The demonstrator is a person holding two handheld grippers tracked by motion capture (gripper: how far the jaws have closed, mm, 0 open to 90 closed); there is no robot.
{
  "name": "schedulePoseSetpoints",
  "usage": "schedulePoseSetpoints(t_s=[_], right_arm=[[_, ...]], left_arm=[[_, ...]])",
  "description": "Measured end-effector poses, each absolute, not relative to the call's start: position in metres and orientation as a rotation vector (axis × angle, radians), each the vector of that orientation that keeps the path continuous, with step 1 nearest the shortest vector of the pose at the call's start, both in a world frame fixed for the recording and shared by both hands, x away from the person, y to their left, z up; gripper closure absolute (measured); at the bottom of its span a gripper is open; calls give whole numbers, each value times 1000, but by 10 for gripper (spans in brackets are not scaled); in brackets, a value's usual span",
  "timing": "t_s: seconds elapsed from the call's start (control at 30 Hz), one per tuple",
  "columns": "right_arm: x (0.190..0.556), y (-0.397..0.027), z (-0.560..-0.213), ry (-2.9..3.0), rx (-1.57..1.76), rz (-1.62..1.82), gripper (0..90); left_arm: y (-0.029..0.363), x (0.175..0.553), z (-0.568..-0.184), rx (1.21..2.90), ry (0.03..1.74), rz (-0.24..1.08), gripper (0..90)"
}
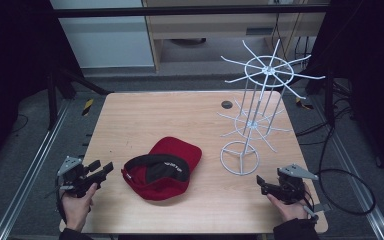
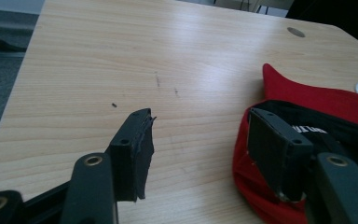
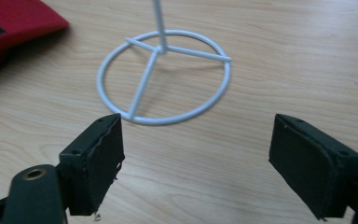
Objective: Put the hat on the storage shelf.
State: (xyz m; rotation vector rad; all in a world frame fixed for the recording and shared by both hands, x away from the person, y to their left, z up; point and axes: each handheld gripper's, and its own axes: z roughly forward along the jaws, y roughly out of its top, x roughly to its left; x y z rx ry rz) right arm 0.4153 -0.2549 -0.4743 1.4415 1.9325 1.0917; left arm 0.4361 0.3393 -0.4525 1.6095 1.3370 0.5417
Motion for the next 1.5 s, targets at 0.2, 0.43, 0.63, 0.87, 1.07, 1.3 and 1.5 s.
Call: schedulePoseSetpoints(t_s=[0.2,0.43,0.63,0.87,1.07,1.3,1.5], right_arm=[[407,-238,-468,1970,1391,1156,245],[403,-218,-464,2054,1345,1215,312],[399,-197,-462,2137,1305,1267,342],[398,-173,-459,2212,1254,1290,371],[401,-158,-458,2245,1224,1305,386],[407,-146,-455,2245,1214,1336,426],[418,-127,-450,2246,1198,1366,448]], left_arm=[[327,434,-449,1654,1299,529,391],[317,435,-445,1686,1262,525,417],[306,444,-442,1711,1247,517,480],[291,457,-448,1792,1241,520,542],[286,468,-458,1874,1250,491,562],[284,475,-466,1934,1287,419,704],[287,471,-469,1926,1299,363,824]])
